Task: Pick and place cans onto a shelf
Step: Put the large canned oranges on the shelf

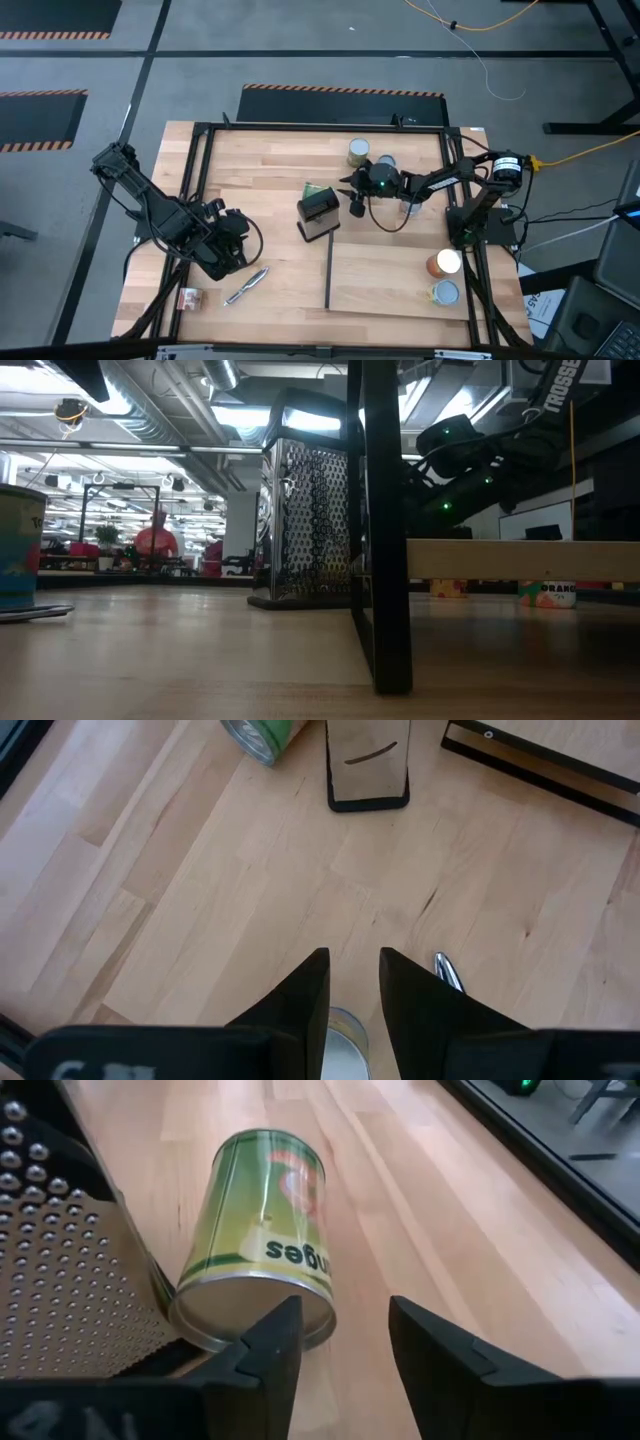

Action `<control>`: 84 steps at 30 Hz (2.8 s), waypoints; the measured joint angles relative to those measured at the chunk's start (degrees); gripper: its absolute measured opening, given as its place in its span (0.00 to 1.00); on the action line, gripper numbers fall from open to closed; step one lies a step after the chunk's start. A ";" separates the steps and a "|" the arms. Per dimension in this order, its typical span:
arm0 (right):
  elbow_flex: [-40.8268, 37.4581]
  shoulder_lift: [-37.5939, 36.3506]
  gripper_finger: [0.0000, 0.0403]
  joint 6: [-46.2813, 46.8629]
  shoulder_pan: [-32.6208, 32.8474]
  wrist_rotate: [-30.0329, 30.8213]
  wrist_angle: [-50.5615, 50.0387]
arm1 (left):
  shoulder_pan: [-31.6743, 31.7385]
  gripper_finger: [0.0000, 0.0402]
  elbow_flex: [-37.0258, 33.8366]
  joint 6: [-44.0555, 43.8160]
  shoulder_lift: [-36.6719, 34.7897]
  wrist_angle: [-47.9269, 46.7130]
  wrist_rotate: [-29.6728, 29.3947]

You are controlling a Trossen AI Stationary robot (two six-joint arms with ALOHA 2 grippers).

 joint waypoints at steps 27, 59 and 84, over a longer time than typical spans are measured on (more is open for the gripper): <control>7.06 9.64 0.34 -5.77 0.02 -3.57 4.57 | 0.00 0.21 0.00 0.00 -0.02 0.24 0.09; 7.10 9.64 0.01 -5.50 0.02 -4.66 1.41 | 33.91 0.21 -5.10 39.80 -0.07 10.91 12.92; 7.08 9.58 0.02 -5.46 0.02 -9.30 2.48 | 59.51 0.21 -27.93 53.52 8.60 59.04 36.40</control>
